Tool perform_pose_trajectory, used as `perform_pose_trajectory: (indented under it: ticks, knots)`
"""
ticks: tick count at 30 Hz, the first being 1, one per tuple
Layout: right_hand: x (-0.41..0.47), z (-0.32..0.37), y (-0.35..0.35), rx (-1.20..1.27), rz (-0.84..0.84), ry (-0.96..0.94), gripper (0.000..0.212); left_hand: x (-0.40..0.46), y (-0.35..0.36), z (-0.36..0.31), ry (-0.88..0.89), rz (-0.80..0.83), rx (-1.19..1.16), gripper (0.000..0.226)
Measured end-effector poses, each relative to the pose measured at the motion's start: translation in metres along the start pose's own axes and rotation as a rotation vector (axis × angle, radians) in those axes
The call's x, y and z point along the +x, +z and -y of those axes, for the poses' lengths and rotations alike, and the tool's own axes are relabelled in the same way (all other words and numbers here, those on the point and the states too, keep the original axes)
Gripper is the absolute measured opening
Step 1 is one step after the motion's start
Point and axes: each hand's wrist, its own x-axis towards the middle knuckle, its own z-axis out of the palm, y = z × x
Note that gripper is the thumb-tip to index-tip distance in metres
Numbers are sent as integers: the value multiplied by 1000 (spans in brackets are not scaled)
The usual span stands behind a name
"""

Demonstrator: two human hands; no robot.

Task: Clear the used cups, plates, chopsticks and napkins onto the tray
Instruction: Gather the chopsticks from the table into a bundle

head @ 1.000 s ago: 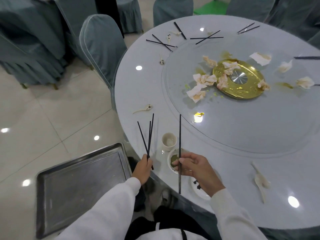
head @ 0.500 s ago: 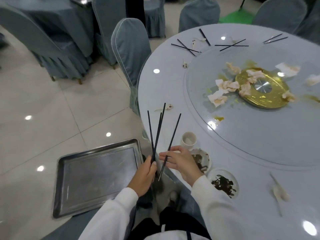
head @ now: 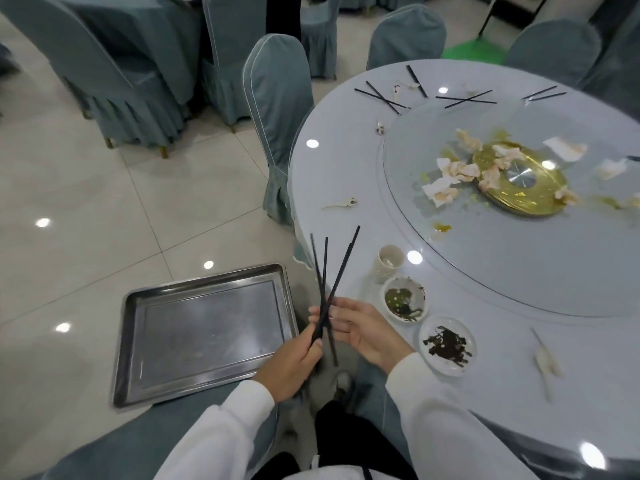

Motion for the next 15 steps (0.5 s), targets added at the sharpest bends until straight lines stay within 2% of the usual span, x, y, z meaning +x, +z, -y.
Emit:
perform_pose_trajectory:
  ticks: [4, 7, 10, 15]
  knots:
    - [-24, -25, 12, -54, -31, -74, 31, -24, 4, 10, 25, 16, 4, 54]
    - [-35, -52, 28, -78, -179, -159, 28, -36, 15, 15, 32, 9, 26, 50]
    - [-40, -87, 44, -210, -362, -281, 20, -46, 22, 22, 34, 30, 45, 53]
    - [-42, -111, 63, -267, -433, -332, 25, -60, 26, 29, 66, 4, 150, 52]
